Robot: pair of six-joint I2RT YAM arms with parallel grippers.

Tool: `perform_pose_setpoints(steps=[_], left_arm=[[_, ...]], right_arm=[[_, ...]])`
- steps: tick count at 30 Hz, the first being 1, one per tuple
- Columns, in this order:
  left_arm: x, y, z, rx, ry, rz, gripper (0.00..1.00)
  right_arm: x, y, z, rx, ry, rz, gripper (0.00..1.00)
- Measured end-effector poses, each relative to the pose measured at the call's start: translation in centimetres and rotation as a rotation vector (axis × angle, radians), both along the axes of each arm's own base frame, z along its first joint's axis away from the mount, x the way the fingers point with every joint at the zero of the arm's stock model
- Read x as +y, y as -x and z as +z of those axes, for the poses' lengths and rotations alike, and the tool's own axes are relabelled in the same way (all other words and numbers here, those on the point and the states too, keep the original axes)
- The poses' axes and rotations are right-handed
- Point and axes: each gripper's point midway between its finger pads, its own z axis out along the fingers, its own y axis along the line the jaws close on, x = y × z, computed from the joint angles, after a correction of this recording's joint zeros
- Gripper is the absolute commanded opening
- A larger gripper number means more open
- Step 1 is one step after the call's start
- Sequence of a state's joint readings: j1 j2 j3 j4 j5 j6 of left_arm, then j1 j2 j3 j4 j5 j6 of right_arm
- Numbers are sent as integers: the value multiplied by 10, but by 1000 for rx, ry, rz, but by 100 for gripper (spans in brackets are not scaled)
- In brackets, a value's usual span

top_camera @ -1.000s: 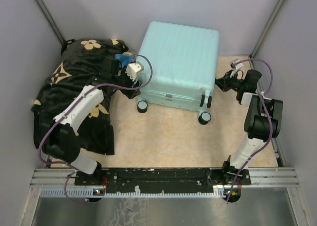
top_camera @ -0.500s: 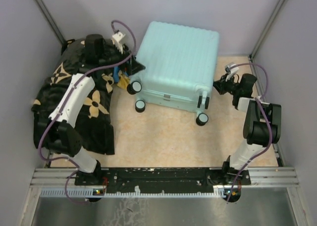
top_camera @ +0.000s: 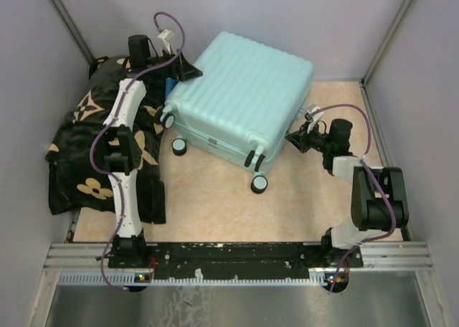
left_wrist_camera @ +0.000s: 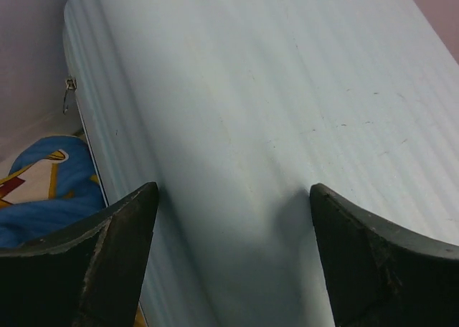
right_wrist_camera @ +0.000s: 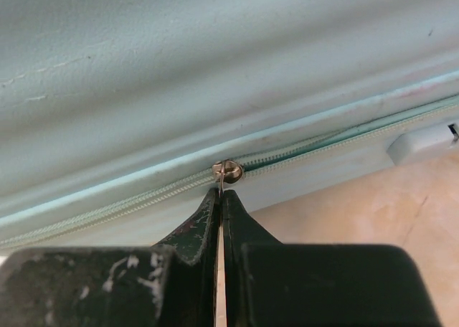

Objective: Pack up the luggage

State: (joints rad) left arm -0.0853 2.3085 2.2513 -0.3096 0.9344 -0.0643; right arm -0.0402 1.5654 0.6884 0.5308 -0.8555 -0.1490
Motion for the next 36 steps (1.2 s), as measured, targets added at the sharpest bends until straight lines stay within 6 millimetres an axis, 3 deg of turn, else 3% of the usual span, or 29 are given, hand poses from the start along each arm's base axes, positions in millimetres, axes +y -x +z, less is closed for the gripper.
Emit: perform_pose_setpoints(steps=[6,9,11,14,17,18,20,24,27,30,34,36], left_arm=[[-8,-2,6,-30,22,-33,68],[-23,-3,5,-45,40,-57,57],[-35,-5,4,-62,60,-79,57],[-56,-8,7,-113,82,-112,61],[-67,-18,13,-166,72,-103,73],[-68,-22,16,-189,63,-92,82],[-65,-28,18,-242,26,-66,91],[-43,-29,31,-351,-108,36,100],[-24,-4,46,-341,-194,82,100],[-5,37,76,-328,-242,112,100],[10,109,109,-295,-257,97,100],[9,146,110,-261,-252,45,100]], right_arm=[[15,33,-1,28,-13,-26,0],[12,47,-1,41,-11,-65,0],[9,57,-1,49,-12,-89,0],[7,69,-1,64,-21,-109,0],[7,75,-3,85,-38,-127,0],[7,75,-3,88,-42,-130,0],[8,74,-2,93,-55,-138,0],[12,71,-2,99,-78,-147,0],[14,70,-1,99,-88,-149,0],[18,70,-1,102,-93,-147,0],[33,73,-1,102,-92,-120,0],[41,76,-2,102,-92,-102,0]])
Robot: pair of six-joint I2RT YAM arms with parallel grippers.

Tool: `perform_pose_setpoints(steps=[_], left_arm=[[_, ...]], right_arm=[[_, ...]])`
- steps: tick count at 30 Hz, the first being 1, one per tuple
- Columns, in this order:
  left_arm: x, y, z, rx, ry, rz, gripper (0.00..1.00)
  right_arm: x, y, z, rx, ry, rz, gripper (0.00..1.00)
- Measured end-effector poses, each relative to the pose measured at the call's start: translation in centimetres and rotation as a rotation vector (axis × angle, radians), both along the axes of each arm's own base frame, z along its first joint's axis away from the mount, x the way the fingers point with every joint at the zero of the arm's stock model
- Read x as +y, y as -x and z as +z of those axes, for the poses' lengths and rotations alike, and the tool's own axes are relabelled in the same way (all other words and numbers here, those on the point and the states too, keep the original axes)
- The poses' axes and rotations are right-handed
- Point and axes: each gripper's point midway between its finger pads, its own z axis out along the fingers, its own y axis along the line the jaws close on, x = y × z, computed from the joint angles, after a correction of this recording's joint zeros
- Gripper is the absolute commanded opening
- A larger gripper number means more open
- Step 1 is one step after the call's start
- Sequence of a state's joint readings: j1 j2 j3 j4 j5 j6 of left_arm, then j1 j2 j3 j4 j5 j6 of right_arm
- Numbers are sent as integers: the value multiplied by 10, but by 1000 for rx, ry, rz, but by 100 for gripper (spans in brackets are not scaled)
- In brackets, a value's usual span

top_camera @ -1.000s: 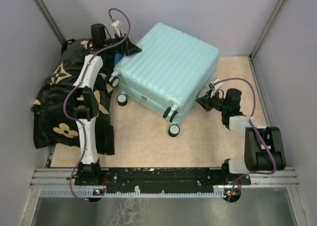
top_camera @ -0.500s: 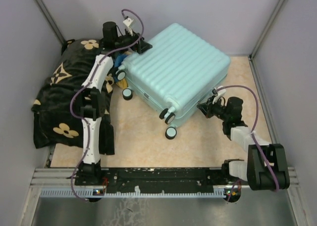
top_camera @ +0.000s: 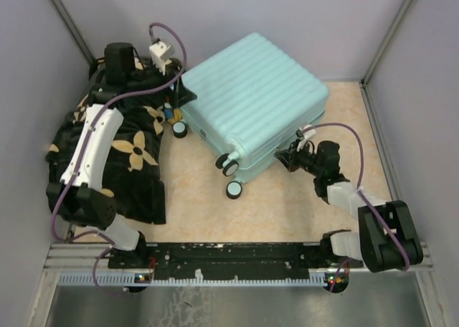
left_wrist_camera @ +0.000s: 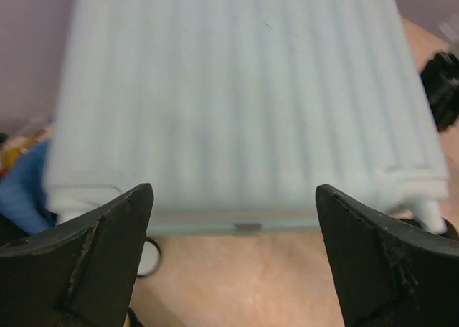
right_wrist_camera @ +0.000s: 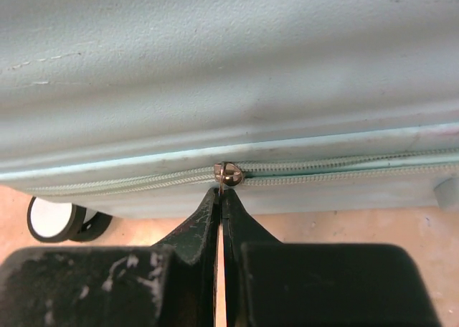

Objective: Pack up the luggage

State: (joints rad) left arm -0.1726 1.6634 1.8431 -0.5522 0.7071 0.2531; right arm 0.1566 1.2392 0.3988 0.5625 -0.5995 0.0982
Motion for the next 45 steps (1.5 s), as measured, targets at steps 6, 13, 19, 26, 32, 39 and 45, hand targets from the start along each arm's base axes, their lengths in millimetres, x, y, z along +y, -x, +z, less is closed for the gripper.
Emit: perform_pose_setpoints(steps=[6,13,19,26,32,39,45], left_arm=[[-15,115,-76,235,-117,-178,100],[-25,194,-127,354,-237,-313,97],[-34,196,-146,306,-325,-311,93],[-53,172,-165,285,-367,-290,73],[-63,171,-167,278,-362,-295,33],[-60,169,-170,261,-380,-284,3],[-56,169,-171,214,-400,-296,0]], right_arm=[[23,3,0,-13,3,28,0],[44,3,0,-9,8,41,0],[47,2,-1,-11,10,29,0],[47,0,-1,-10,16,16,0],[45,1,-2,-7,35,-8,0],[32,2,0,-8,75,-46,0],[6,-4,-1,7,108,-98,0]])
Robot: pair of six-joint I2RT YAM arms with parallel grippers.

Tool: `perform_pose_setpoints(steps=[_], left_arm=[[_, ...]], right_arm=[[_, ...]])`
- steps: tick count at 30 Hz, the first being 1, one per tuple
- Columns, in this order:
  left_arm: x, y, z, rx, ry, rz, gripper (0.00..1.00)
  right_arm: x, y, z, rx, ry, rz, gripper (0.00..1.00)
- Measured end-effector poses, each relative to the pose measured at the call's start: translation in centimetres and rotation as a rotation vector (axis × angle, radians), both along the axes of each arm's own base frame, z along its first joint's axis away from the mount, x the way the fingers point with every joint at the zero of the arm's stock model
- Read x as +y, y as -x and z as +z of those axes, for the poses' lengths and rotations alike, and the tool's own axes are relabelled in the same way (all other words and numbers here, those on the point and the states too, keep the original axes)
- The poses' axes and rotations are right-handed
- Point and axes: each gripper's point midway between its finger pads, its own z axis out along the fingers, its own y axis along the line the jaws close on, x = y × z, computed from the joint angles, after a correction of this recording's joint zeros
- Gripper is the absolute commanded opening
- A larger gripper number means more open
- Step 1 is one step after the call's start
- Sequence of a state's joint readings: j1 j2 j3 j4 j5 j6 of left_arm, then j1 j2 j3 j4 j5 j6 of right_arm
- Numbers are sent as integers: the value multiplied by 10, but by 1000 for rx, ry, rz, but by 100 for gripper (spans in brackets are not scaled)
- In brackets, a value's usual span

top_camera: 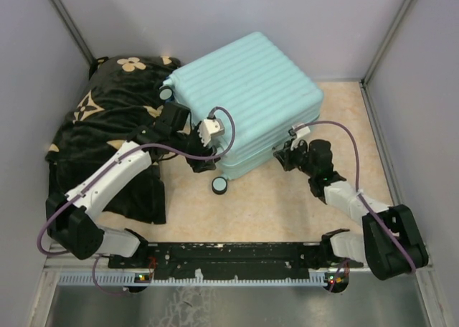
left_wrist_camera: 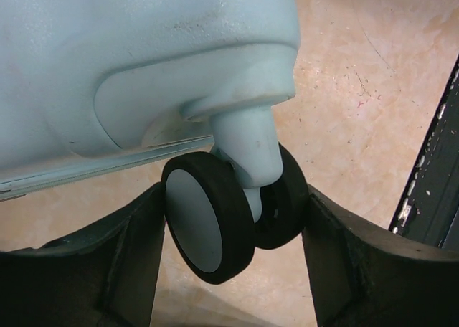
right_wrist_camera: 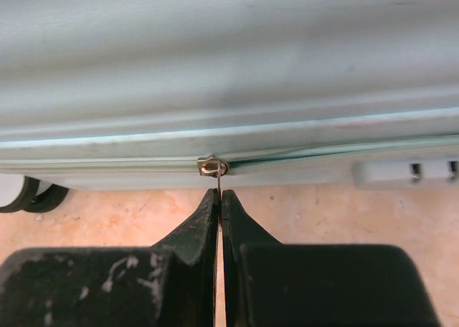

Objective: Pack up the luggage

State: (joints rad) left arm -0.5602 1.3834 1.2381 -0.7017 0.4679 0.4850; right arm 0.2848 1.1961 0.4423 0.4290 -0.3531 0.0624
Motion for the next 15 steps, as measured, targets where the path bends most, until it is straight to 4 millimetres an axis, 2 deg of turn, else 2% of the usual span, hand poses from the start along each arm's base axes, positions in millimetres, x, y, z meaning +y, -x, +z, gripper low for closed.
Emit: perform_pose_setpoints(steps=[7,15], left_arm=[[8,2,-3,-17,-28,-26,0],[34,15,-28,47,-121,-48,0]], right_arm=[[-41,-17,3,-10,39,-78,0],[-96,-42,16,-56,73,-174,0]])
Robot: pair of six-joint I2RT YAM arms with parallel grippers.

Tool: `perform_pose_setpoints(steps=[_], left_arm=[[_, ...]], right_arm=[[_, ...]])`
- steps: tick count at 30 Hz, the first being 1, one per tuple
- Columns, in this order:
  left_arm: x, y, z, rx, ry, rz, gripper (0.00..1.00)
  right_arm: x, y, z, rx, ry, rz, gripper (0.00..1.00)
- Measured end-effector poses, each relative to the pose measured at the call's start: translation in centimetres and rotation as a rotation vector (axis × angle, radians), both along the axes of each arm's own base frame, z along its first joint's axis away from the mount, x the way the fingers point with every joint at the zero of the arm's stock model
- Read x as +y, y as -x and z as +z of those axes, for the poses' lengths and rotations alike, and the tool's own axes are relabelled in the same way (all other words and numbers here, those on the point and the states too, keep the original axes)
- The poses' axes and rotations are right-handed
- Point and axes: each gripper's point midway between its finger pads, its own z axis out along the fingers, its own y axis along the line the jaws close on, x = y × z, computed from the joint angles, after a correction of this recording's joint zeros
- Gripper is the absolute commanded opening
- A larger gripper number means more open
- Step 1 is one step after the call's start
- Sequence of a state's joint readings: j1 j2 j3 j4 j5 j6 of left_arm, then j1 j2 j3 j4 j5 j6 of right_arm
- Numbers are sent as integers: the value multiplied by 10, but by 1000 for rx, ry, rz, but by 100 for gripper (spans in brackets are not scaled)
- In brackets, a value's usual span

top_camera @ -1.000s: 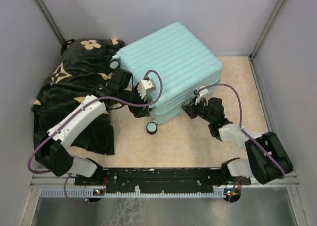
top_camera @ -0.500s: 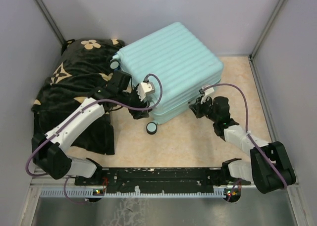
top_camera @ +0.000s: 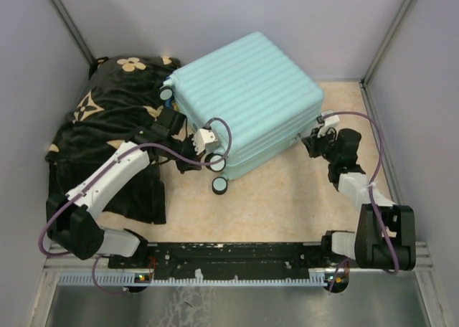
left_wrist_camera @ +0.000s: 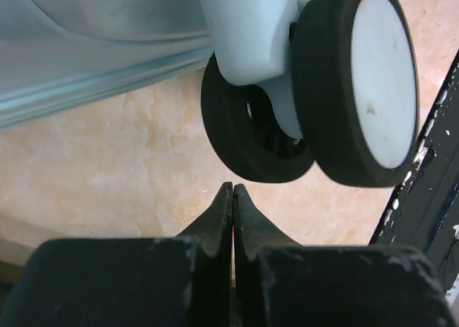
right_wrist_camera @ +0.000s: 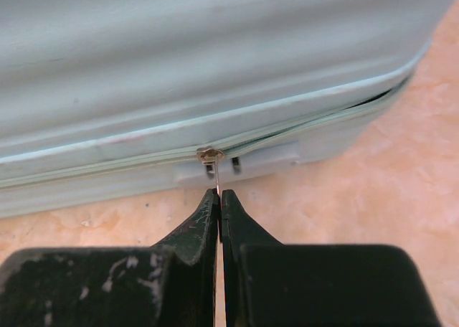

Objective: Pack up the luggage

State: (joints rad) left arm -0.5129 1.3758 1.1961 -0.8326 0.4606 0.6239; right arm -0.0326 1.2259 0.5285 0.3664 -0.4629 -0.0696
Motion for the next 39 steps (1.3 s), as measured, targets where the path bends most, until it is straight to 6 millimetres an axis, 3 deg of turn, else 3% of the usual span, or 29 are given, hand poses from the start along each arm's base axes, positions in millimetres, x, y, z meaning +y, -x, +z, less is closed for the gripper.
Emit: perform_pose_setpoints(steps=[8,14,25,28,29,32,34,39], left_arm=[[10,4,-7,17,-28,-17,0],[19,1,-9,18,-33,-10,0],[45,-11,-12,81,-4,64,2],[44,-21,2,90,41,76,56],[41,-27,12,80,64,88,64],[26,-34,41,46,152,97,82],[10,-26,53,32,200,77,97],[-29,20,62,52,275,0,100]], right_arm=[[-35,-26,3,-17,17,-25,0],[-66,-59,8,-35,22,-62,0],[-81,-102,9,-38,-61,66,0],[-84,-106,10,-37,-80,83,0],[-84,-106,10,-36,-84,85,0],[-83,-105,10,-34,-90,87,0],[-81,-103,9,-36,-88,87,0],[-76,-96,11,-64,-63,69,0]])
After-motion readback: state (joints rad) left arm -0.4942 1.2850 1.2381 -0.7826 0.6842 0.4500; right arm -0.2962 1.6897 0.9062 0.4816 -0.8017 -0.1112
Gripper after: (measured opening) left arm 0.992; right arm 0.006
